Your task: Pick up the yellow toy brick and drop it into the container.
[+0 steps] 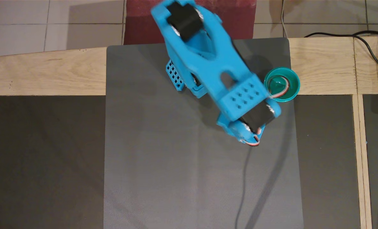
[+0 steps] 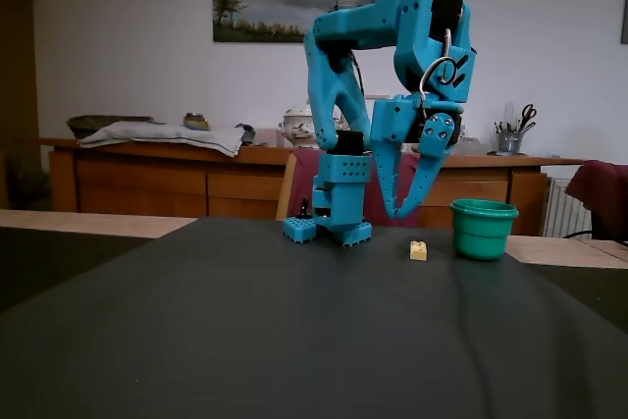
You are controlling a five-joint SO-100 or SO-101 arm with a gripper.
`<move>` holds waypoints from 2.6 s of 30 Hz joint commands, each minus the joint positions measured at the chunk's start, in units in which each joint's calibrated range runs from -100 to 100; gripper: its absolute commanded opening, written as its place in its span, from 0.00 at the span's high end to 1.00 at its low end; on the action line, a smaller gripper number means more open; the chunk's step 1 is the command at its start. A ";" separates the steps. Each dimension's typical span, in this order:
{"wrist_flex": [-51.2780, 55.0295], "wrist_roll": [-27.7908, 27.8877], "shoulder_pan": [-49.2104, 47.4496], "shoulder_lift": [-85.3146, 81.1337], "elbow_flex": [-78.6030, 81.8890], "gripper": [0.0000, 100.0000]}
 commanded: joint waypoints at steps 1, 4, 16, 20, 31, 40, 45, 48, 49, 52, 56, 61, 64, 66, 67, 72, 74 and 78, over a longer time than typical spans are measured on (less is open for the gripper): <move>0.23 0.12 -5.40 0.71 -1.39 1.00; 0.23 0.02 -13.29 0.62 -1.39 1.00; -9.27 -3.33 -24.59 1.72 1.95 1.00; -12.83 -2.02 -23.50 1.72 8.36 1.00; -9.99 4.83 -10.12 0.62 10.71 1.00; -7.85 4.72 -12.21 0.62 10.89 1.00; -7.68 4.41 -16.54 0.62 10.89 1.00; -8.03 3.31 -18.86 0.62 10.89 1.00; -8.21 2.84 -19.87 0.62 10.89 1.00; -8.30 2.42 -21.96 1.13 10.89 1.00; -8.39 2.42 -21.72 1.64 10.89 1.00; -9.99 2.48 -21.57 1.72 11.88 0.98; -10.52 2.48 -20.80 1.72 12.87 0.91; -11.05 2.53 -20.64 1.72 13.05 0.88; -11.05 2.53 -20.56 1.72 13.05 0.88; -10.70 2.48 -19.02 1.55 13.05 0.88; -10.70 2.74 -14.68 1.55 13.05 0.88; -9.90 6.61 -3.70 1.47 14.50 0.88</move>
